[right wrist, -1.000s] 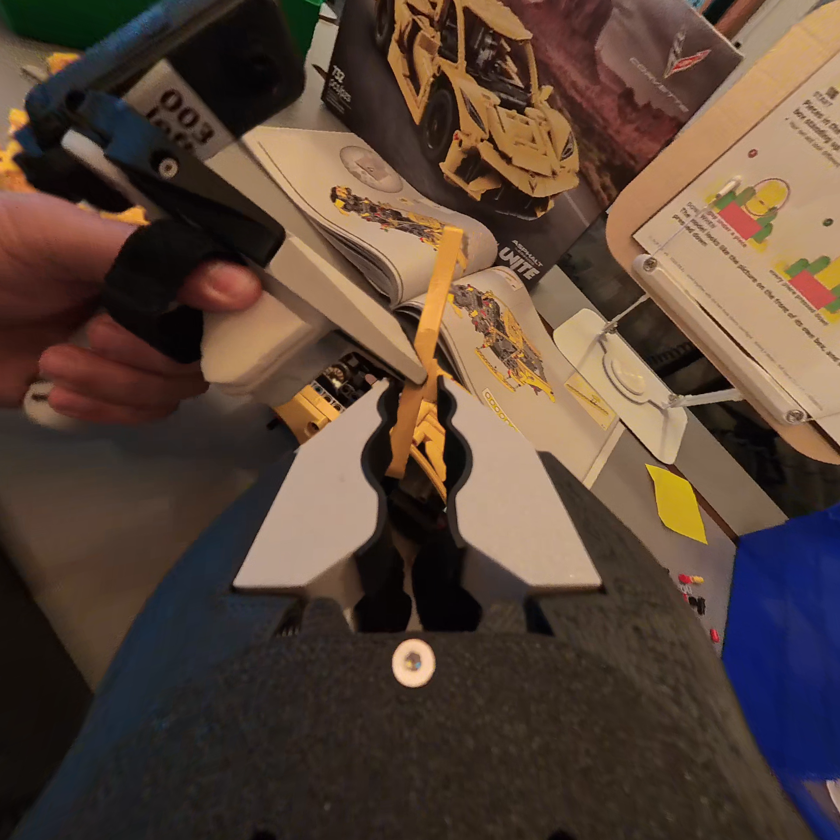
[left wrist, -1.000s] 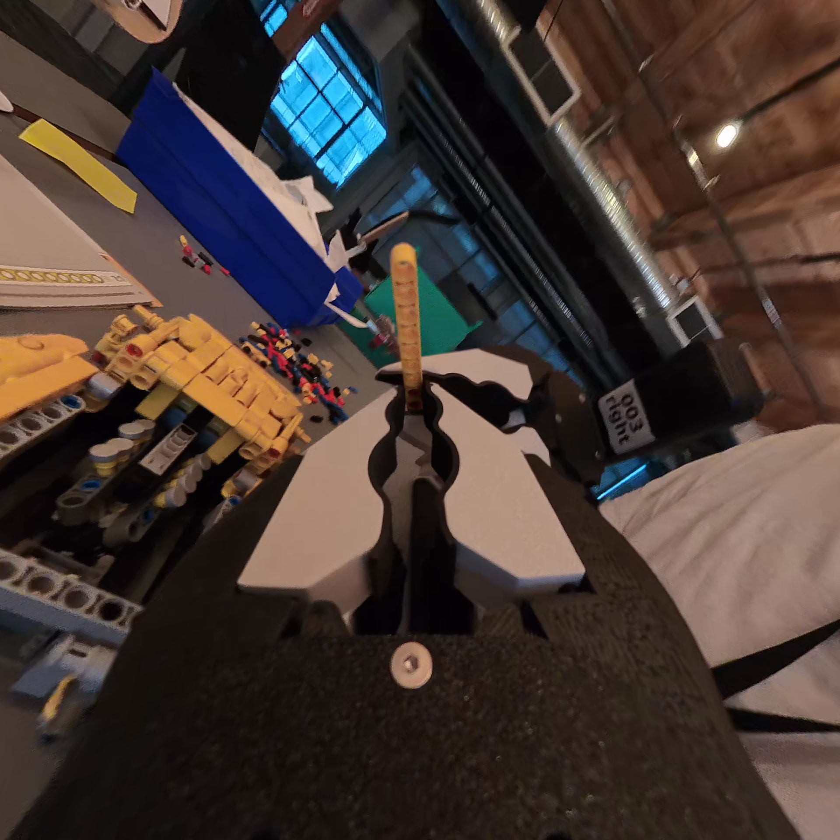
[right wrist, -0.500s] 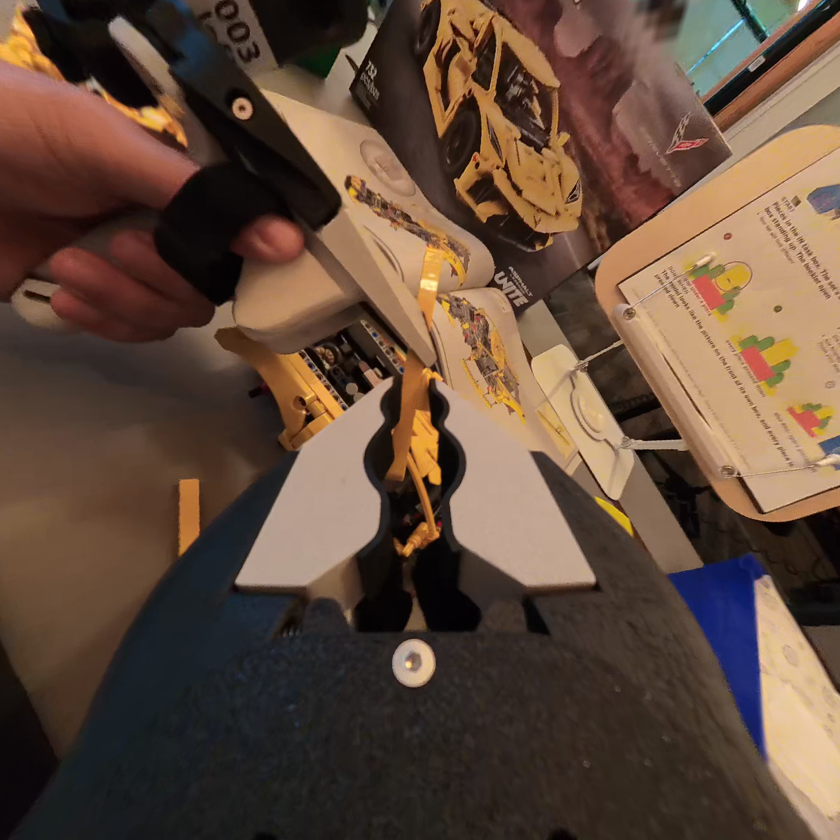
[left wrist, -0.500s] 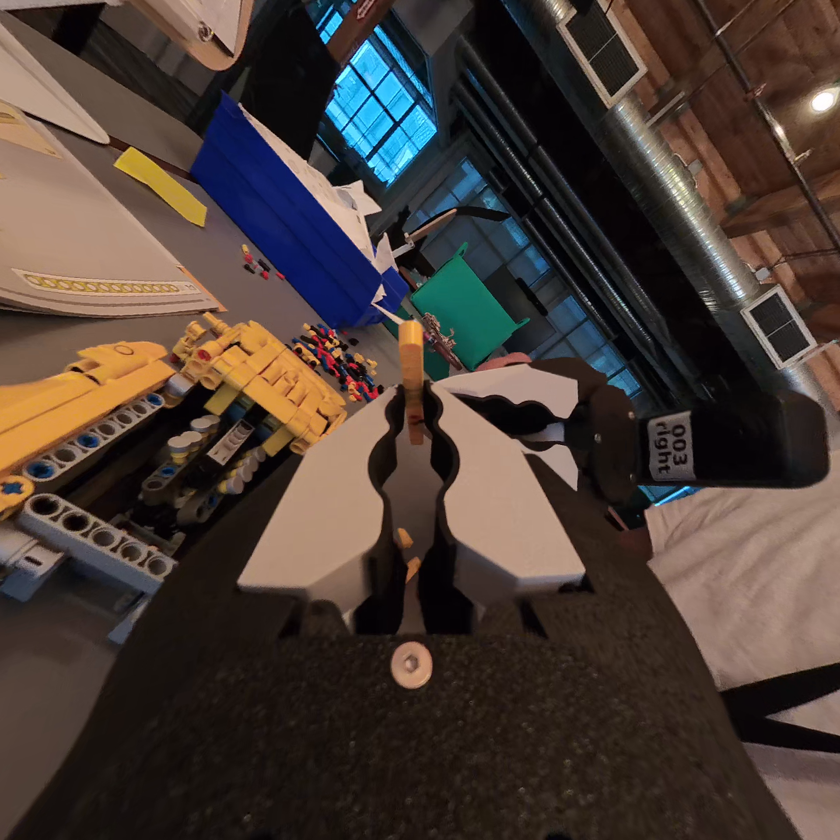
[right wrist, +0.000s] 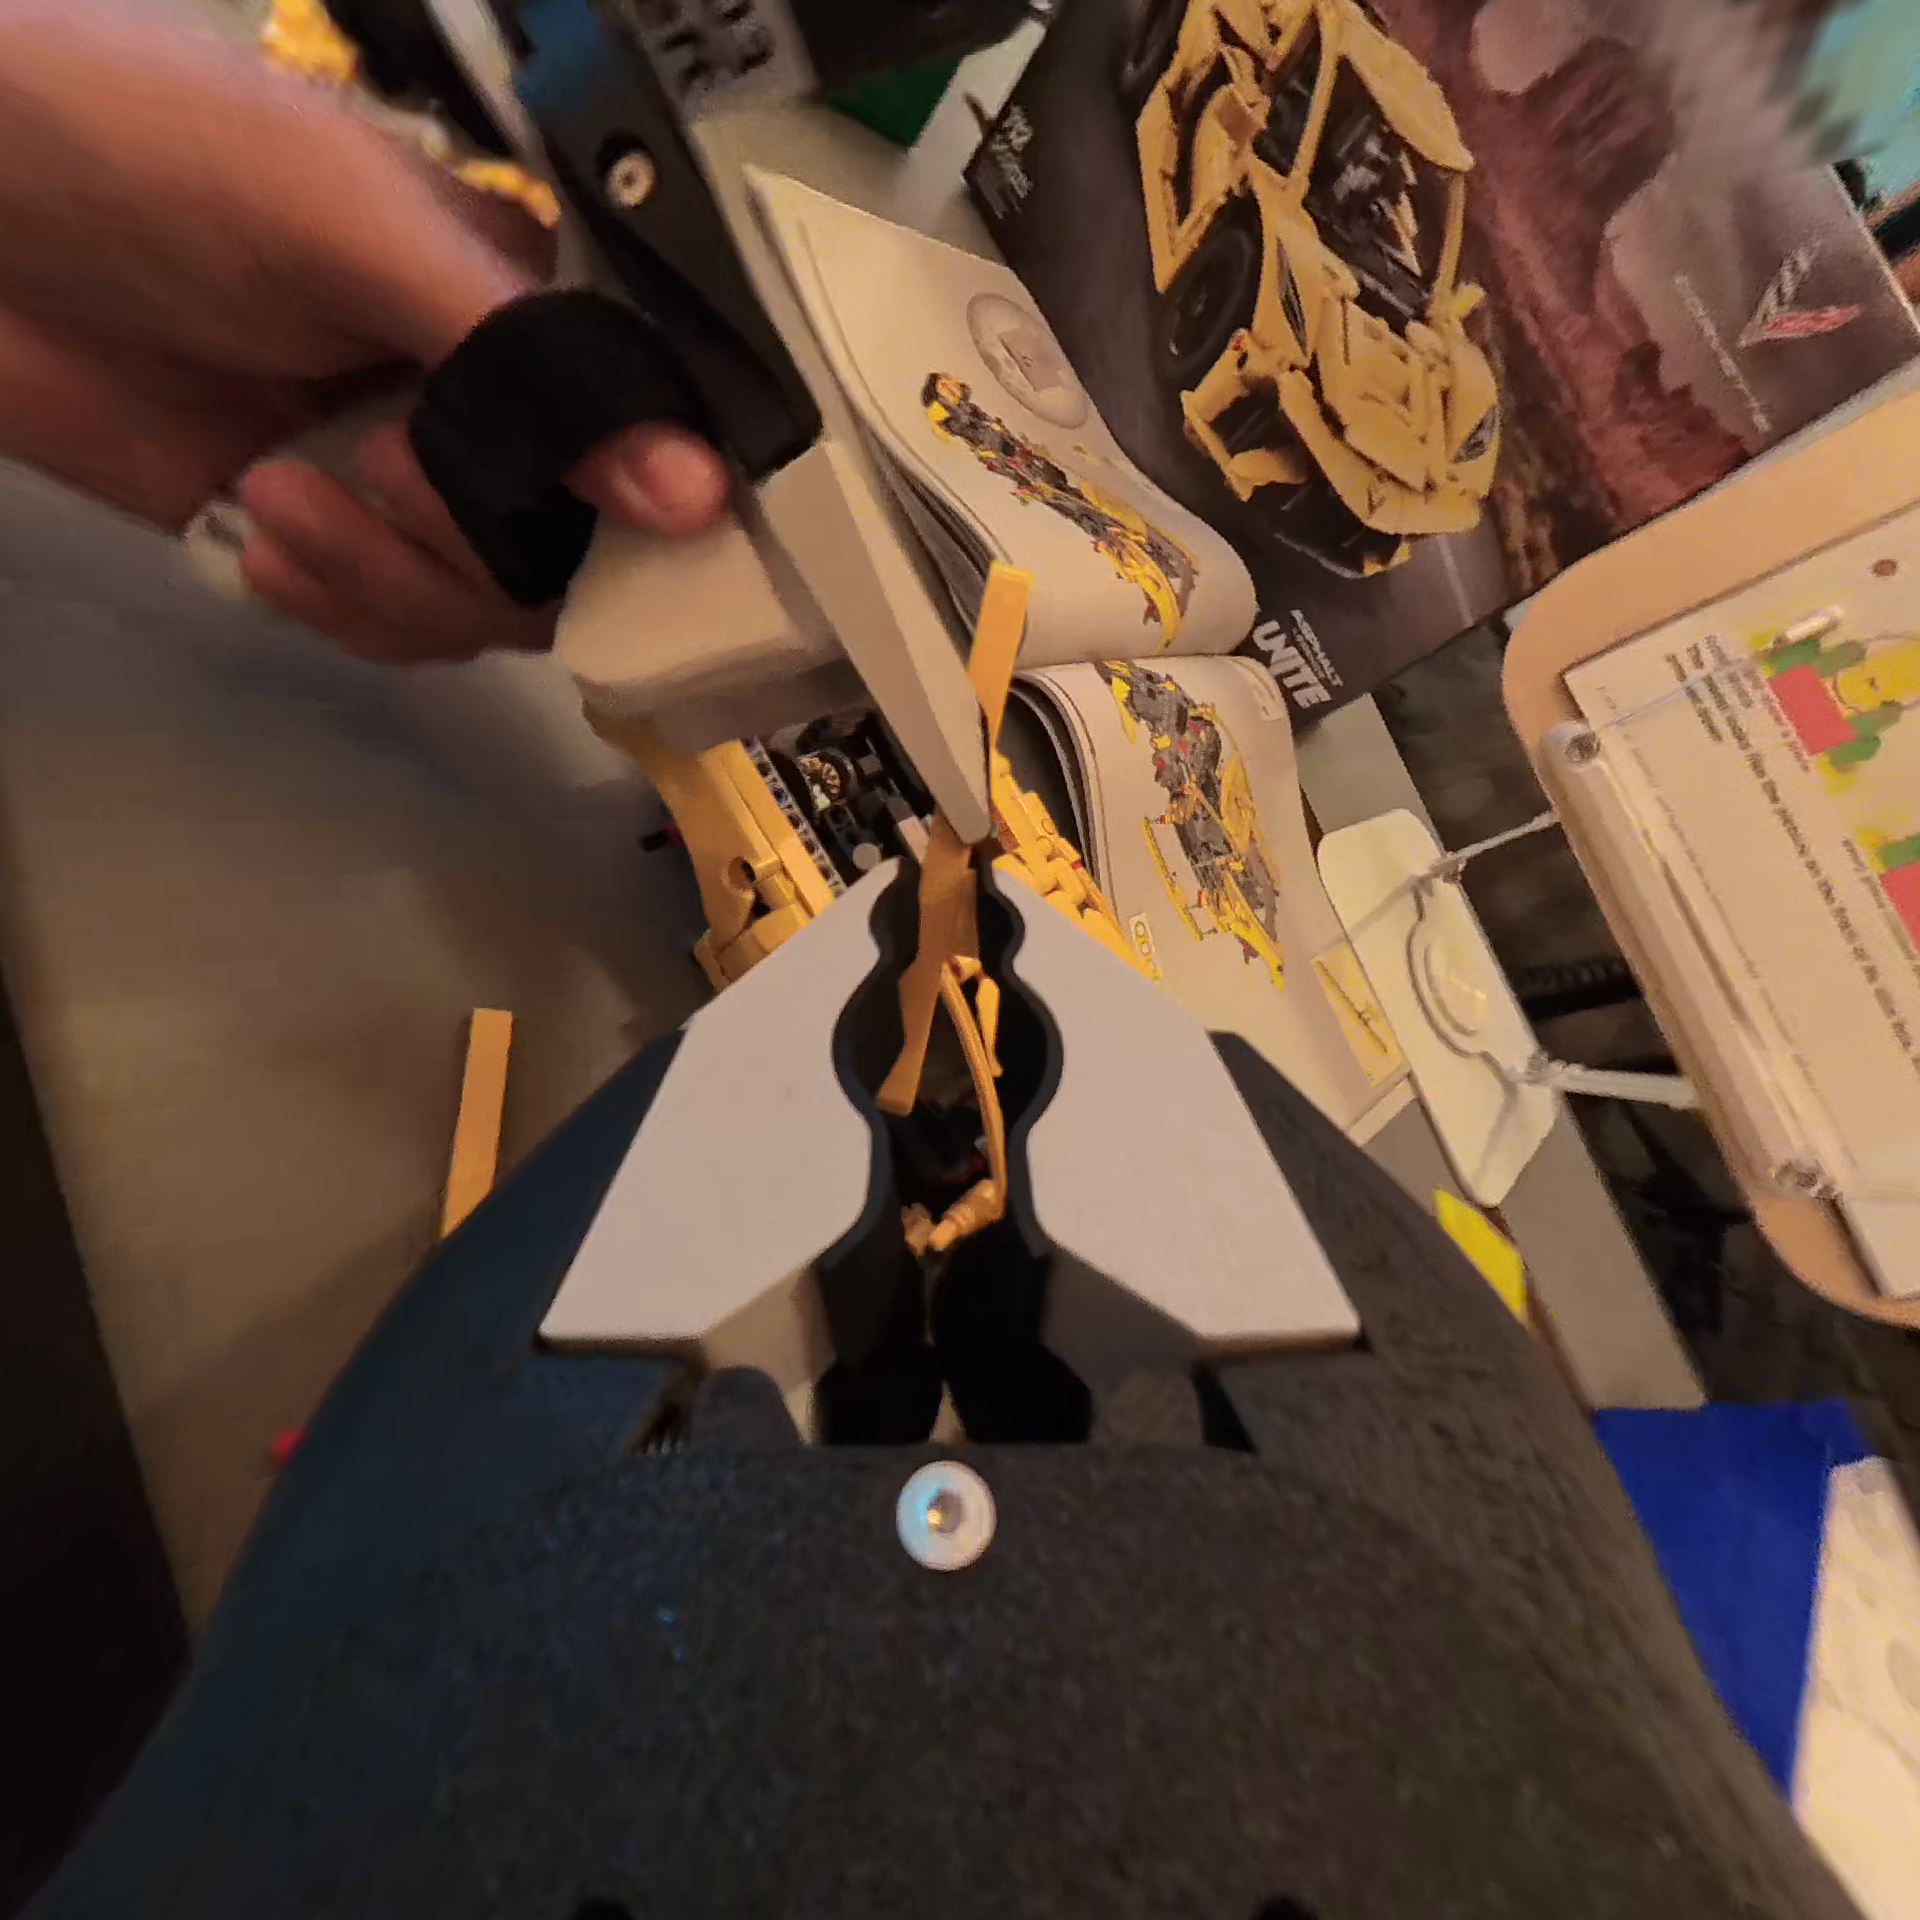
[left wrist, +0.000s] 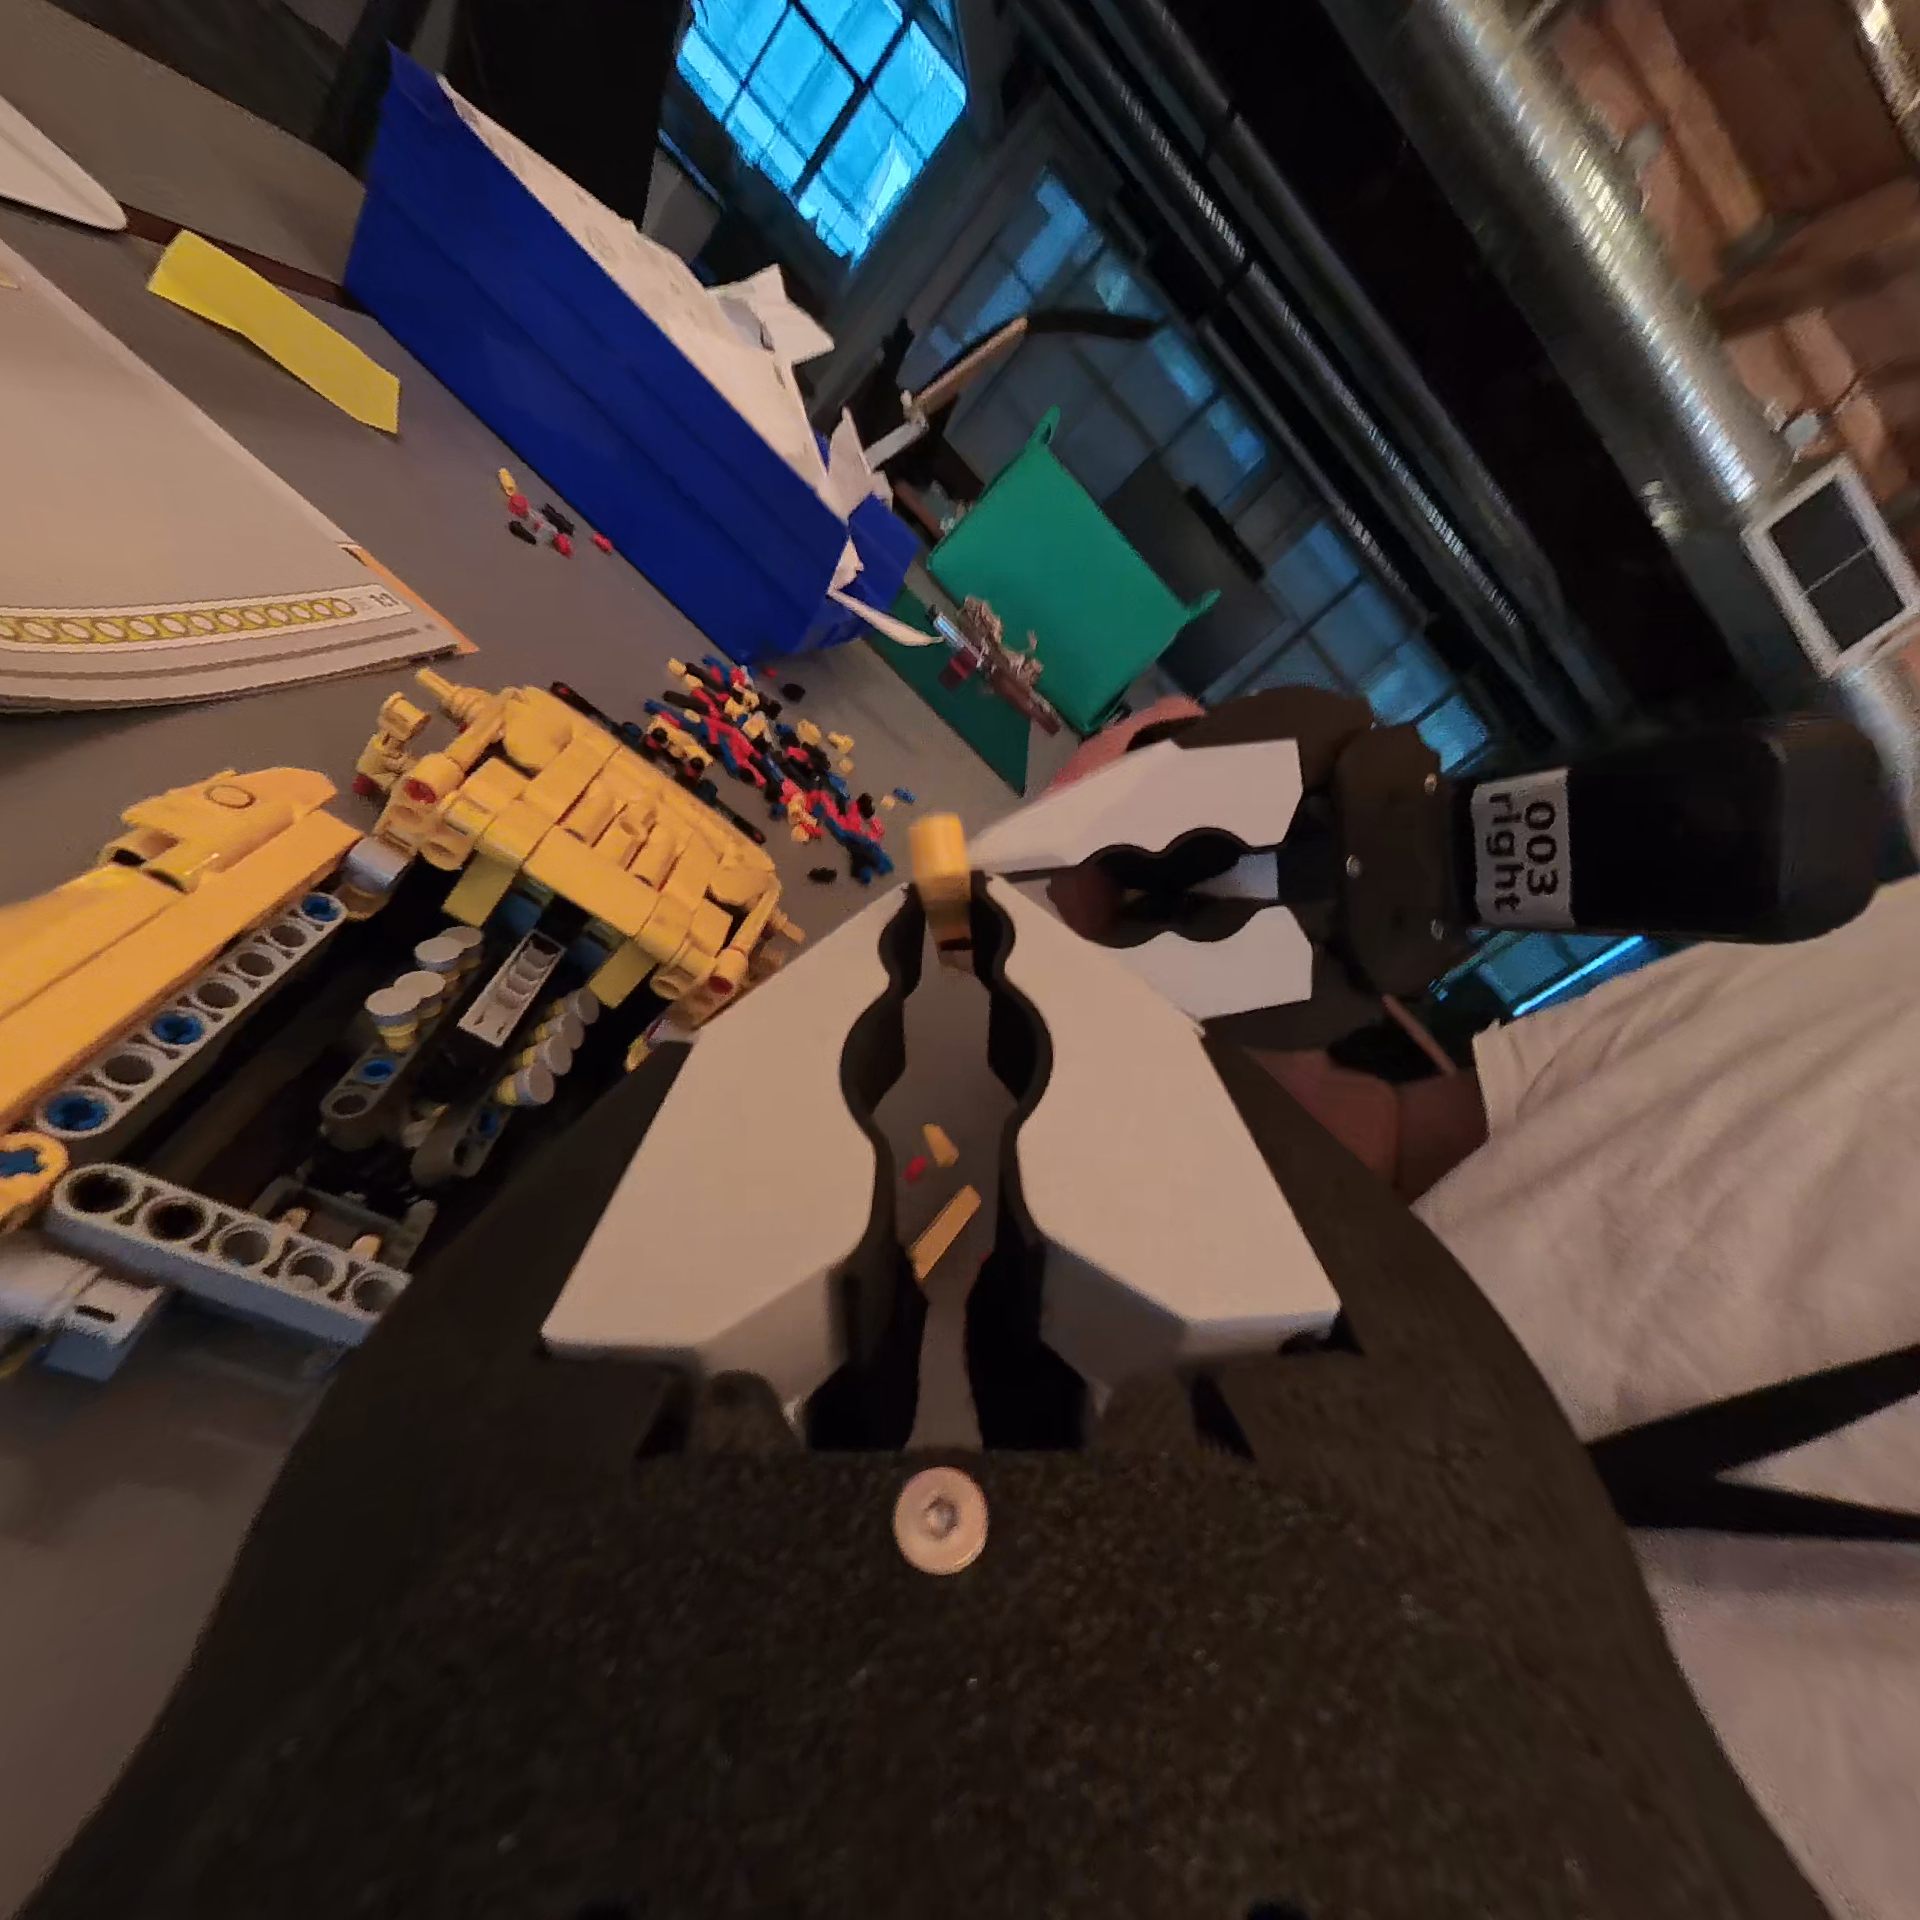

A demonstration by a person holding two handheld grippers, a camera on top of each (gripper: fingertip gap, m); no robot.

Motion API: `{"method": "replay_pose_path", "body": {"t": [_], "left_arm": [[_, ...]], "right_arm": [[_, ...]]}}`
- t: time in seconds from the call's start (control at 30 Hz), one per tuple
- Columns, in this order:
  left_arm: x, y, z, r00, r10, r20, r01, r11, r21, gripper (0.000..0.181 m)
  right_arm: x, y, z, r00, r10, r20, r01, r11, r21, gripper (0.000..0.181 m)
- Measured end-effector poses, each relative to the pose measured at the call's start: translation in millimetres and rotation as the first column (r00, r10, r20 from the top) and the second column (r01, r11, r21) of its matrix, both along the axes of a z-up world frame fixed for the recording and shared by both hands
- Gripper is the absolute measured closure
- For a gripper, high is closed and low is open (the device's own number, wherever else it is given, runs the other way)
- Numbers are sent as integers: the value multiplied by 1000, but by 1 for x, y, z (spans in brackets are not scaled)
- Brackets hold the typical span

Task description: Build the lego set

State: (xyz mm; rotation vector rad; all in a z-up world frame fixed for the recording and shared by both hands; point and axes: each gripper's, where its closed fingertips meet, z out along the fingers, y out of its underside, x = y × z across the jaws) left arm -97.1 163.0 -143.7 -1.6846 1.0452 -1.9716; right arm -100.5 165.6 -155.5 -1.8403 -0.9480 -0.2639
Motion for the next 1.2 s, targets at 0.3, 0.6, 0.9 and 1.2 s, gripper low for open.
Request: {"method": "replay_pose_path", "body": {"t": [0.3, 0.6, 0.9, 1.2], "left_arm": [[-5, 19, 1, 995, 98, 1, -98, 994, 42, 174], [-15, 10, 39, 972, 80, 221, -98, 993, 72, 174], [-15, 4, 43, 967, 40, 253, -53, 998, 44, 174], [-17, 2, 37, 976, -12, 216, -4, 997, 71, 173]], "right_arm": [[20, -1, 16, 923, -9, -384, -8, 999, -42, 139], [19, -7, 35, 219, -27, -975, -275, 957, -88, 152], [8, -15, 38, 186, 22, -982, -373, 926, -50, 174], [17, -23, 36, 214, 36, -976, -409, 911, -56, 175]]}}
